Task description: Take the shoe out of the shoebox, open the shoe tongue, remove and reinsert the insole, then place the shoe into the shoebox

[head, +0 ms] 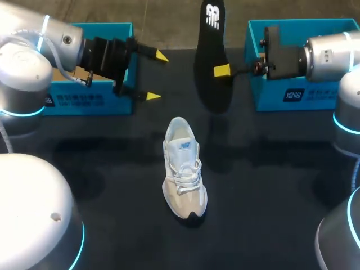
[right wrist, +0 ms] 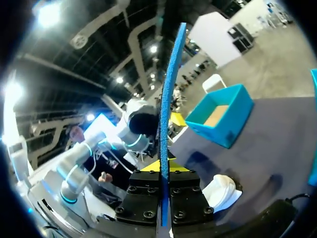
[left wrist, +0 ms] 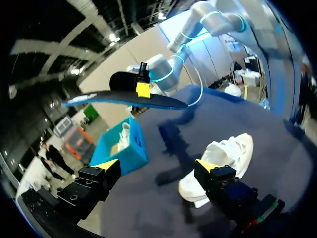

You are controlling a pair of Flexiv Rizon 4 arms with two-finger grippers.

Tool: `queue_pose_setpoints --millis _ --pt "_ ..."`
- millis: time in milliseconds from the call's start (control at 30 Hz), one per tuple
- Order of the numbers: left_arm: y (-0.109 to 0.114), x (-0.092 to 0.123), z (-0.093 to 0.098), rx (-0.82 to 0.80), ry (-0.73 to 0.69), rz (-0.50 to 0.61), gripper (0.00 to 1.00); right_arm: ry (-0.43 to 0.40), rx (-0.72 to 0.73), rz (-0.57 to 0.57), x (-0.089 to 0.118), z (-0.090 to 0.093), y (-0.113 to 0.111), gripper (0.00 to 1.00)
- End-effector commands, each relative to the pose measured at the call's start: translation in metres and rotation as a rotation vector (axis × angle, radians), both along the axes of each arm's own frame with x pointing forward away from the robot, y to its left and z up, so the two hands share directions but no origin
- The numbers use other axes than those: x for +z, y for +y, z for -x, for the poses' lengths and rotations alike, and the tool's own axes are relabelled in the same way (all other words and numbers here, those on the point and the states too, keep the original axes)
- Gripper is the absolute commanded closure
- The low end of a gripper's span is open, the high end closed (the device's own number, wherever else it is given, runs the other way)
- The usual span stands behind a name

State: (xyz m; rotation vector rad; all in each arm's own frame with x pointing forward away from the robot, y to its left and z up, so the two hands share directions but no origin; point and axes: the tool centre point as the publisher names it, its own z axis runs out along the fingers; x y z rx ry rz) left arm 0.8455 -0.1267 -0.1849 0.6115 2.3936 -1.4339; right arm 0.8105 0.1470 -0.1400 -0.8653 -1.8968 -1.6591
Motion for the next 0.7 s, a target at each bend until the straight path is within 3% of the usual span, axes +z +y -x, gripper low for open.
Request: queue_pose_setpoints --millis 33,233,700 --pt "0.007 -0.003 0.002 0.023 0.321 -0.161 0.0 -0.018 0.056 -0.022 -0.008 -0.012 0.016 1.0" --pt "0.017 -0.02 0.004 0.054 0.361 -0.189 0.0 -0.003 0.153 -0.029 -0.017 -0.014 0.031 1.0" --pt "0.017 -0.02 0.004 0.054 0.361 -0.189 0.0 -0.003 0.153 -0.029 -0.017 -0.014 0.031 1.0"
